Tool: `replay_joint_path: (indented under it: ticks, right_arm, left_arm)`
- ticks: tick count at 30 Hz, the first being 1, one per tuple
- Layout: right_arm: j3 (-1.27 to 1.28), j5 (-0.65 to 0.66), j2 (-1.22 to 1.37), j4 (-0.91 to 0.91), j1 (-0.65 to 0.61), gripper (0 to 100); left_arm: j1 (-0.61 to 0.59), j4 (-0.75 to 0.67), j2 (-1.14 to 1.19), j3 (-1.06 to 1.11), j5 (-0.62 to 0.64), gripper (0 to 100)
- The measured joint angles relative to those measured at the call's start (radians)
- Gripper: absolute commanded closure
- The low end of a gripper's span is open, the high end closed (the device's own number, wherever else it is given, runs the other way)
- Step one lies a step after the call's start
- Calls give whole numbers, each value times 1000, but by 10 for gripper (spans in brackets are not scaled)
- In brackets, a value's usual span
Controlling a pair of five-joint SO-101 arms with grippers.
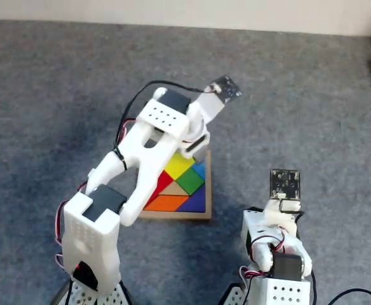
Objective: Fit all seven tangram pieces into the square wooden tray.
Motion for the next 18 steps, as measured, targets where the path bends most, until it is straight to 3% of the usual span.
replay_joint_path:
  ticks: [6, 18]
  right_arm:
    - [0, 0, 0, 0, 0, 983]
    - [0, 0, 0, 0, 0, 983]
  left_arm:
    - [-3, -55, 89, 0, 57, 755]
    - [-3, -2, 127, -11, 63, 755]
